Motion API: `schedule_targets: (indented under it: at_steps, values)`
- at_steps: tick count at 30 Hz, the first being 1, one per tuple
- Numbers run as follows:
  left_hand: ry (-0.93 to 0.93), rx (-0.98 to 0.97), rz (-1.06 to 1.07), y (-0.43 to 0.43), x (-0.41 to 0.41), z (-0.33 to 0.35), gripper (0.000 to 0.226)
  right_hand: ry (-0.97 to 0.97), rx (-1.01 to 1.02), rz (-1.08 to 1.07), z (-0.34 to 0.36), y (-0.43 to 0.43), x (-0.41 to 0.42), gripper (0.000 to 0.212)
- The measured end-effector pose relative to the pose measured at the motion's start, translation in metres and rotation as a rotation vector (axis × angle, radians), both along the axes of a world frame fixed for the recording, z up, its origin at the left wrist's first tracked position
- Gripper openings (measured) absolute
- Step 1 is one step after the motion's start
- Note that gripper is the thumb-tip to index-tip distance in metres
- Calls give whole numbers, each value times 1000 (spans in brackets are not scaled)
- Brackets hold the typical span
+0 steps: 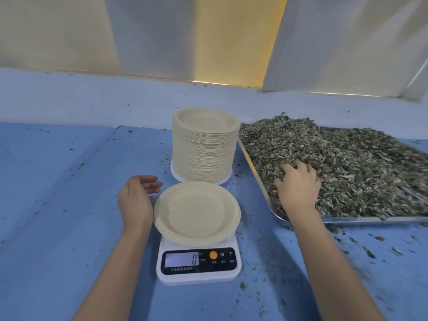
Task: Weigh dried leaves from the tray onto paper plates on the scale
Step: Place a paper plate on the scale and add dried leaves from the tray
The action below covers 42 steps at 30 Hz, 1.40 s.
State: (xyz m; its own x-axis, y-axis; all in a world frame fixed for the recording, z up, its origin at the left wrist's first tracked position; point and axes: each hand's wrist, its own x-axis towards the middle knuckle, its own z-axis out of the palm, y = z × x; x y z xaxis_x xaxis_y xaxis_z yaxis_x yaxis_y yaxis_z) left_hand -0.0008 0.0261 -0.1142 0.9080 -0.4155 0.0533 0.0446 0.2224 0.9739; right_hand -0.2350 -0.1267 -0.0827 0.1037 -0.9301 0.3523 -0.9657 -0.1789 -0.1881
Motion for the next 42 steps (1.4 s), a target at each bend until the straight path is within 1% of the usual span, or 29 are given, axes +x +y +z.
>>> schedule_targets:
  at_steps: [3,5,10,12,14,17,19,20,22,23,25,27,31,35,38,40,42]
  values:
    - [-51,-2,-9,1,0,3,39,60,-21,13,-5,0,-3,38]
    - [-97,-1,-6,3,-2,8,40,61,-44,23,-9,0,-5,34]
    - [-166,-19,-34,6,-25,34,39,-78,-118,60,-9,-2,-13,35]
    - [-127,-55,-96,5,-41,50,39,-137,-152,85,-7,-4,-14,33]
    - [27,-119,-231,-2,-61,62,36,-232,-188,125,-5,-7,-15,32]
    - [439,-197,-536,-27,-104,70,31,-460,-143,135,2,-12,-17,25]
    - [669,-200,-681,-48,-134,74,36,-590,-139,113,7,-15,-19,20]
    - [731,-197,-713,-59,-147,76,40,-646,-139,107,8,-16,-19,18]
    - [777,-183,-715,-81,-166,77,46,-773,-120,94,11,-15,-20,14]
    - [780,-170,-700,-91,-173,76,47,-867,-90,89,11,-15,-21,13]
    - [779,-146,-678,-104,-182,74,47,-1097,-10,102,13,-15,-22,19]
    - [782,-151,-674,-112,-184,72,47,-1246,53,131,17,-12,-21,24]
    - [800,-211,-673,-113,-179,74,46,-1420,113,200,24,-4,-16,25]
    - [753,-255,-635,-99,-166,78,34,-1557,275,289,33,11,-4,22]
    - [712,-297,-564,-79,-137,77,41,-1649,472,398,39,24,11,23]
    - [684,-344,-535,-63,-113,74,50,-1719,605,498,42,34,22,25]
    - [653,-375,-521,-46,-91,74,52,-1724,697,584,42,42,33,23]
